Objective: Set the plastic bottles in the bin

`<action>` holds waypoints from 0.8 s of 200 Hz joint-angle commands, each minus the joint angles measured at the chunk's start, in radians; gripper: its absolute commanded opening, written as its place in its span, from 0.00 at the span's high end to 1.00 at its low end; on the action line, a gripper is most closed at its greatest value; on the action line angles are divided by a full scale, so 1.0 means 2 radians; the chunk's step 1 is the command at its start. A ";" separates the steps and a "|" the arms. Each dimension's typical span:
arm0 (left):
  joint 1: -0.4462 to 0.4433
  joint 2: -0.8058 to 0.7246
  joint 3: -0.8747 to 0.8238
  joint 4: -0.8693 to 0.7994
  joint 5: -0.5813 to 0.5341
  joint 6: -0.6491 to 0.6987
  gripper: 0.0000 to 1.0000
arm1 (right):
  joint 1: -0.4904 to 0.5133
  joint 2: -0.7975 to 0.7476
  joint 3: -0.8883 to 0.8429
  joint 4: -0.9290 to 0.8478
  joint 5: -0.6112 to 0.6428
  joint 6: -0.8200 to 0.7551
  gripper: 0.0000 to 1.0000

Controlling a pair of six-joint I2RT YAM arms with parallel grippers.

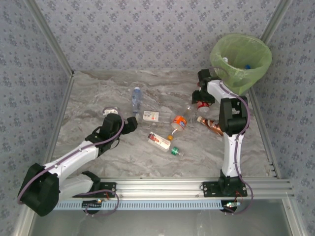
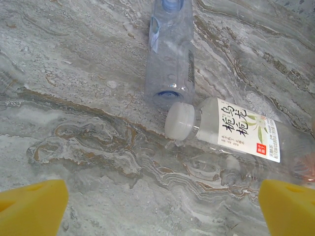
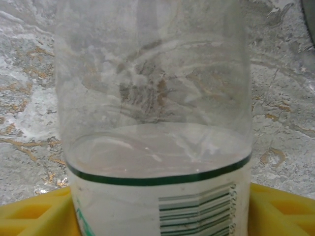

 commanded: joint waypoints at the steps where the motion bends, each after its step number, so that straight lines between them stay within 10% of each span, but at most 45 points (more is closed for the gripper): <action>1: 0.002 0.002 0.016 -0.005 -0.006 0.004 0.01 | -0.004 0.007 0.004 0.003 0.003 -0.006 0.29; 160: 0.005 0.000 0.023 0.002 0.008 0.009 0.01 | 0.022 -0.179 -0.016 0.042 0.002 -0.041 0.37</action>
